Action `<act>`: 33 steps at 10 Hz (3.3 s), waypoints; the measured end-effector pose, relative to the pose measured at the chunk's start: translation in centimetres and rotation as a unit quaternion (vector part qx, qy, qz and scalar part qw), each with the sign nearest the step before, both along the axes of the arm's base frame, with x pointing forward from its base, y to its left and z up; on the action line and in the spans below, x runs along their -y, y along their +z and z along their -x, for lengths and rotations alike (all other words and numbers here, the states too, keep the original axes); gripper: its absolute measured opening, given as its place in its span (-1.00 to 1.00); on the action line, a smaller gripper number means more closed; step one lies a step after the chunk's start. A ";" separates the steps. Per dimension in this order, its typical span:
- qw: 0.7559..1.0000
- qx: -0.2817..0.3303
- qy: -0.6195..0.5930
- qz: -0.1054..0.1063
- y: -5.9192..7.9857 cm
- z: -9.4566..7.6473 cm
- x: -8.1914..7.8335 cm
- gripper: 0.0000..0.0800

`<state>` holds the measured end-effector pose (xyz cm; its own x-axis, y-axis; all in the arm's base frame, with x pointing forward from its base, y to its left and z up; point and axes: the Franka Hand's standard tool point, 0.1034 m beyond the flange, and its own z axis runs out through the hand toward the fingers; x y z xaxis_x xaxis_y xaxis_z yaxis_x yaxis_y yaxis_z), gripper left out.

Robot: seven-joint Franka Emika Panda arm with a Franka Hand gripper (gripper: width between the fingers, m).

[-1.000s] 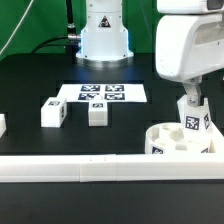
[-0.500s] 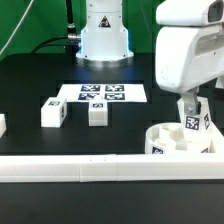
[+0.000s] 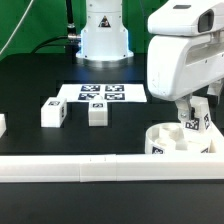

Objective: Assemble stool

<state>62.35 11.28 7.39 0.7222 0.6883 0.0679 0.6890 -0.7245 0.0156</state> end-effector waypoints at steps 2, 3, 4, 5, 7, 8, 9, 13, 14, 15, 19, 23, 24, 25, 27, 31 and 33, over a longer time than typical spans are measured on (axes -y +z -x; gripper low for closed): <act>1.000 0.000 -0.005 0.000 0.0 0.0 0.0 -0.02; 1.000 -0.001 -0.012 -0.001 0.0 0.0 0.0 -0.16; 1.000 -0.001 -0.012 -0.001 0.0 0.0 0.0 -0.16; 1.000 -0.001 -0.013 -0.001 0.0 0.0 0.0 -0.16; 0.995 -0.004 -0.102 -0.008 0.0 0.0 0.0 -0.16; 0.984 -0.007 -0.178 -0.014 -0.1 0.1 -0.1 -0.16; 0.973 -0.006 -0.231 -0.019 -0.1 0.1 -0.3 -0.15; 0.887 -0.014 -0.459 -0.047 -0.1 0.1 -0.5 -0.15; 0.867 -0.014 -0.496 -0.050 -0.1 0.0 -0.5 -0.15; 0.856 -0.015 -0.515 -0.052 -0.1 0.0 -0.5 -0.15; 0.781 -0.025 -0.620 -0.062 -0.1 0.0 -0.4 -0.15; 0.610 -0.052 -0.786 -0.091 -0.2 0.2 -0.5 -0.15; 0.560 -0.061 -0.820 -0.099 -0.2 0.2 -0.6 -0.15; 0.526 -0.062 -0.843 -0.100 -0.2 0.2 -0.7 -0.15; 0.473 -0.070 -0.872 -0.103 -0.2 0.2 -0.7 -0.15; 0.323 -0.095 -0.934 -0.120 -0.3 0.1 -0.5 -0.15; 0.203 -0.108 -0.964 -0.133 -0.3 0.1 -0.4 -0.15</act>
Offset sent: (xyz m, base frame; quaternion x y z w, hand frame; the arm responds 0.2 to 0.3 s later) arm 0.0000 0.0000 0.0000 0.0000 0.0000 0.0000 1.0000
